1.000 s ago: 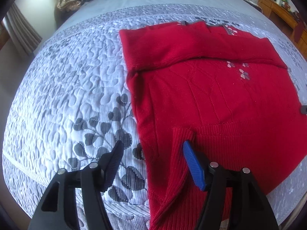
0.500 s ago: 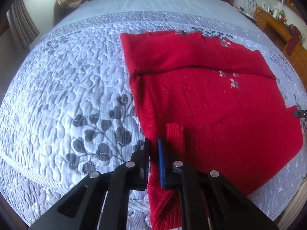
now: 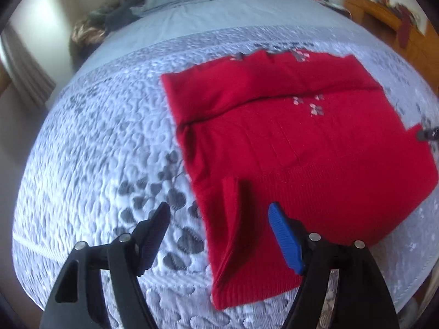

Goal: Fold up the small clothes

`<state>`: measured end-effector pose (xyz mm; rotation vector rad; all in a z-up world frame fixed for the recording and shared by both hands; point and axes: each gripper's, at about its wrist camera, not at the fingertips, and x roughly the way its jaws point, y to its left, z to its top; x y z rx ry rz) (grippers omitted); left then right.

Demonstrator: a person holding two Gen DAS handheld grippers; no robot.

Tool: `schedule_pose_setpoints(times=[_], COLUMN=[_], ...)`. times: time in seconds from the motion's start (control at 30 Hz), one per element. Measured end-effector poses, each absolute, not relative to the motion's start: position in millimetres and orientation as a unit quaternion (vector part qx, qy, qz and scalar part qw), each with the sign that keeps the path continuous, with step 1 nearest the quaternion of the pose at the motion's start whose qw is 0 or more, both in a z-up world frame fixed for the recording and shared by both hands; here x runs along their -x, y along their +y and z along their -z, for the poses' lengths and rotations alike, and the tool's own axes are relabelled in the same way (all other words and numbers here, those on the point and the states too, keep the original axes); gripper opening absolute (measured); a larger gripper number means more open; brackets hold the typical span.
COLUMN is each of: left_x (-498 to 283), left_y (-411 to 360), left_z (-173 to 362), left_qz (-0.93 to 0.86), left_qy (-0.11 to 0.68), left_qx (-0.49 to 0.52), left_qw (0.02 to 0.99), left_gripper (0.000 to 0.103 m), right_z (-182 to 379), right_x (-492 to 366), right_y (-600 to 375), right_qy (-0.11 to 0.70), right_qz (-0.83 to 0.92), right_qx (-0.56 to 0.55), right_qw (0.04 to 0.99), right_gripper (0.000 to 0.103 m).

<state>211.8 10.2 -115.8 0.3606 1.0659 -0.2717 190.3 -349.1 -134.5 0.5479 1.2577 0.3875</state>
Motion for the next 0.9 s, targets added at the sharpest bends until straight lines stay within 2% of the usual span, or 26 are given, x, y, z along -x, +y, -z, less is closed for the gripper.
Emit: schedule_pose_setpoints(times=[0.17, 0.23, 0.27, 0.33, 0.37, 0.4, 0.43, 0.73, 0.9], left_x=[-229.4, -234.4, -236.5, -240.1, -241.8, -242.5, -243.2, -215.0, -196.2], left_y=[-7.6, -7.8, -6.4, -0.4, 4.5, 8.7, 14.1, 37.7, 49.0], left_z=[140.7, 150.3, 155.8, 158.1, 157.0, 155.8, 153.5, 109.1, 99.9], left_qz=[0.126, 0.133, 0.138, 0.144, 0.145, 0.144, 0.144, 0.198, 0.194], left_qy=[0.520, 0.534, 0.543, 0.550, 0.553, 0.553, 0.553, 0.497, 0.480], left_qx=[-0.196, -0.188, -0.180, -0.154, -0.135, -0.126, -0.112, -0.036, -0.044], left_qw=[0.822, 0.814, 0.809, 0.808, 0.809, 0.811, 0.813, 0.844, 0.855], left_gripper=[0.072, 0.057, 0.054, 0.036, 0.031, 0.018, 0.011, 0.006, 0.006], right_z=[134.9, 136.5, 137.6, 138.9, 139.2, 139.0, 138.9, 122.0, 117.9], right_x=[-196.1, -198.0, -199.2, -200.3, -200.4, -200.1, -199.8, -188.9, -179.3], right_y=[-341.1, -340.9, -341.1, -341.9, -343.0, -344.7, -346.2, -364.2, -364.2], right_qy=[0.579, 0.581, 0.582, 0.583, 0.583, 0.582, 0.581, 0.556, 0.555], right_qz=[-0.187, -0.186, -0.185, -0.184, -0.183, -0.183, -0.182, -0.191, -0.190], right_qx=[-0.245, -0.240, -0.239, -0.239, -0.239, -0.241, -0.242, -0.267, -0.264], right_qw=[0.755, 0.755, 0.754, 0.754, 0.755, 0.755, 0.756, 0.764, 0.766], right_gripper=[0.004, 0.004, 0.004, 0.004, 0.004, 0.004, 0.004, 0.004, 0.004])
